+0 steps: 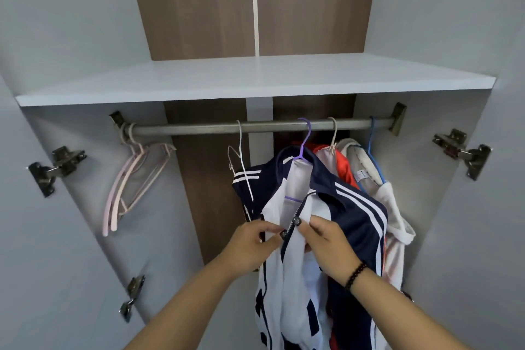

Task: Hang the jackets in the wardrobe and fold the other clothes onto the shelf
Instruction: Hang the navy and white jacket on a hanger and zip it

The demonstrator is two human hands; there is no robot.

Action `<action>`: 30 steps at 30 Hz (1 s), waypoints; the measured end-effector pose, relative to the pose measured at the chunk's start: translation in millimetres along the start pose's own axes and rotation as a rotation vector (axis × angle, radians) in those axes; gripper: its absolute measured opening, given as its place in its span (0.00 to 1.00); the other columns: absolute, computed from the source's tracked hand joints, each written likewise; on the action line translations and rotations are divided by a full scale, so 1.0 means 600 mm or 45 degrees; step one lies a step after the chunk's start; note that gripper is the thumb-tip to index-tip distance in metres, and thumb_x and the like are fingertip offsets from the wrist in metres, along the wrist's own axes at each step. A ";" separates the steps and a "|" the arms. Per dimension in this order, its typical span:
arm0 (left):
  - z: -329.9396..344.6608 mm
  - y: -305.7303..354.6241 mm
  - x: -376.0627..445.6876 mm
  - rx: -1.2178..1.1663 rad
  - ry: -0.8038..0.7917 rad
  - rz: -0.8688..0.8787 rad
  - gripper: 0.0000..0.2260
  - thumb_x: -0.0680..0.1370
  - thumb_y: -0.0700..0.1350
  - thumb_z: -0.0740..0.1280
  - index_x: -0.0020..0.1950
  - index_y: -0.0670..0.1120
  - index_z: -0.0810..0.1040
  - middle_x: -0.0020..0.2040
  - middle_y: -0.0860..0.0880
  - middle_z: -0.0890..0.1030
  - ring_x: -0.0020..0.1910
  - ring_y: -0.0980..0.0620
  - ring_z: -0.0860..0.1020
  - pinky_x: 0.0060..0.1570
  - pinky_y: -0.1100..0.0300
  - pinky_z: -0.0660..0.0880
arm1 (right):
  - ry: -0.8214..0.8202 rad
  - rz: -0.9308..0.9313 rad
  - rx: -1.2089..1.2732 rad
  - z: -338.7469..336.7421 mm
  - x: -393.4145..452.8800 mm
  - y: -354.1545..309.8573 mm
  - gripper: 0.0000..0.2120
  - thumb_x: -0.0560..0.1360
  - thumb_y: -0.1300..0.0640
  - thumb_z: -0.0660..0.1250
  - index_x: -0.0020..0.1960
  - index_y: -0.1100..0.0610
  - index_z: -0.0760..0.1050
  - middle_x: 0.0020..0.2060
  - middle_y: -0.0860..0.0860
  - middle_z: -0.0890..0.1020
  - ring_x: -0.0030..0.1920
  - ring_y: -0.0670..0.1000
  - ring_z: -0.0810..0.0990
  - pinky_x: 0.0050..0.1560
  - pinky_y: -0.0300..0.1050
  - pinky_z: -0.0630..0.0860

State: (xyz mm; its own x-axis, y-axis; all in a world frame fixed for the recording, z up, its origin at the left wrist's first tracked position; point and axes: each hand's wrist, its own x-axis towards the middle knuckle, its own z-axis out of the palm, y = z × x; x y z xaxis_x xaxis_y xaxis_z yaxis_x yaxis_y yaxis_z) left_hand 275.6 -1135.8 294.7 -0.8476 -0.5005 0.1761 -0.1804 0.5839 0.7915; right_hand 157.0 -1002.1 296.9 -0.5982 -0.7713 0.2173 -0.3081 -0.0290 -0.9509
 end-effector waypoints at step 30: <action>-0.024 0.045 -0.008 -0.997 0.208 -0.134 0.19 0.76 0.38 0.70 0.63 0.54 0.70 0.49 0.47 0.85 0.49 0.48 0.84 0.44 0.58 0.80 | 0.054 0.193 -0.292 0.042 -0.009 0.009 0.12 0.76 0.58 0.67 0.34 0.50 0.74 0.25 0.43 0.76 0.27 0.40 0.70 0.30 0.31 0.66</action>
State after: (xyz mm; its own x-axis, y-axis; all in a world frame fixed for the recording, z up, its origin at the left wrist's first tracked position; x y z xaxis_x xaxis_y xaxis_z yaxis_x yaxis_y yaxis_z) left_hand 281.8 -1126.9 323.7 -0.7510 -0.6505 0.1134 0.1983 -0.0583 0.9784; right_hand 177.2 -1014.2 284.9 -0.6794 -0.7282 0.0901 -0.3690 0.2330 -0.8997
